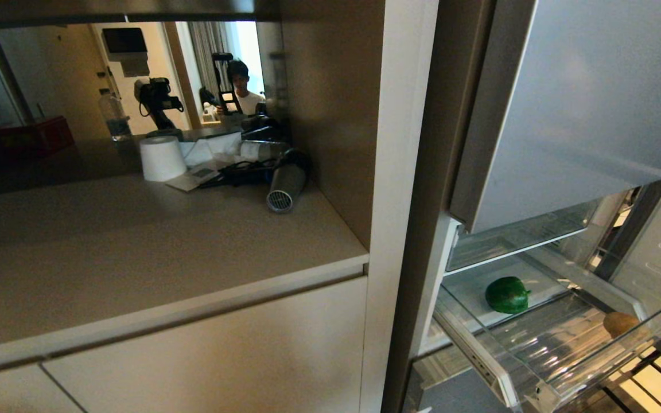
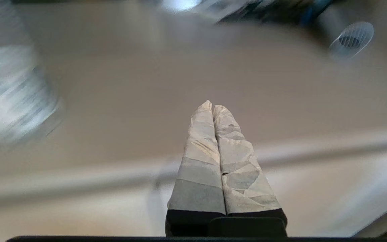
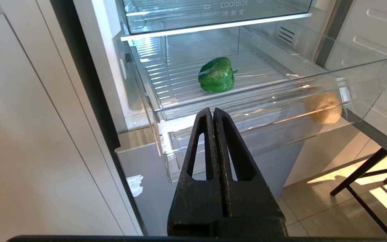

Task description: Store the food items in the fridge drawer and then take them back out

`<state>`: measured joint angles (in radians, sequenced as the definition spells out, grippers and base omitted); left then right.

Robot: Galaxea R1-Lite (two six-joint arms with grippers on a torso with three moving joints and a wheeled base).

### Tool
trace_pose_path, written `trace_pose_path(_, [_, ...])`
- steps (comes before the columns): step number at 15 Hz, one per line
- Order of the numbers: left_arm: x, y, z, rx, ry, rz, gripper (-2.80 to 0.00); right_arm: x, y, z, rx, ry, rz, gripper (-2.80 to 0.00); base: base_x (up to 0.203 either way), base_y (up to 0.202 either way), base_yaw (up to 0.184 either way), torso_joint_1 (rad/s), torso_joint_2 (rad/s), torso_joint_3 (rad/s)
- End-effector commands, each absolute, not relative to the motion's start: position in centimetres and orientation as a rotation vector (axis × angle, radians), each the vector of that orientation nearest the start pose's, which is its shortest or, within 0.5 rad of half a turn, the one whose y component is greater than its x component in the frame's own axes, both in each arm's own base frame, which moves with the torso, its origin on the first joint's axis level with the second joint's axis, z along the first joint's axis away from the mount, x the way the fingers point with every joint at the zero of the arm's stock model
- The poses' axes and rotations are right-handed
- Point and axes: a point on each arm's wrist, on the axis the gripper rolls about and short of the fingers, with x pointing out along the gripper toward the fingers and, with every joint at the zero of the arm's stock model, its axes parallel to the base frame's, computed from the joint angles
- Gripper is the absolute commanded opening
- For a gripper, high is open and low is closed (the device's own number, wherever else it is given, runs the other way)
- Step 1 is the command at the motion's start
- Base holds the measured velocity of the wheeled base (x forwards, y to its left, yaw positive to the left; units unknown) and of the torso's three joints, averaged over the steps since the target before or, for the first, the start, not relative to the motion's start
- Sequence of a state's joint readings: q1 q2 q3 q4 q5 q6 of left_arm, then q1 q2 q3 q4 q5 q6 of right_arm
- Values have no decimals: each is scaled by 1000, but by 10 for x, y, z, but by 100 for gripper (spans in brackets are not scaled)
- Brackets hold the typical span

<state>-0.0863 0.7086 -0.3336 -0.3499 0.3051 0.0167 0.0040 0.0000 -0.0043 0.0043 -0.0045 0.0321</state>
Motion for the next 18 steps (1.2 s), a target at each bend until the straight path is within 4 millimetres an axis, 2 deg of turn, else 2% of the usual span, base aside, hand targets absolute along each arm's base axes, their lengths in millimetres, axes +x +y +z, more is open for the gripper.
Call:
trace_pose_path(1, [17,5,166,55,-7,192,-280,-23,0,76,32,2,0,-280,0,0,0,0,0,0])
trace_pose_path(4, [-13,3,114,120,53,76,-280,-23,0,76,31,5,0,-280,0,0,0,0,0,0])
trace_pose_path(6, [-25,0,91,162,4,-18,-280,-23,0,76,27,5,0,-280,0,0,0,0,0,0])
trace_pose_path(8, [-24,-1,77,197,-5,-67,-280,-23,0,76,34,5,-2,-280,0,0,0,0,0,0])
trace_pose_path(11, [-22,-1,75,199,-22,-65,-280,-23,0,76,34,5,0,-280,0,0,0,0,0,0])
trace_pose_path(18, [-22,0,75,41,-12,-7,-280,-23,0,76,31,5,0,-280,0,0,0,0,0,0])
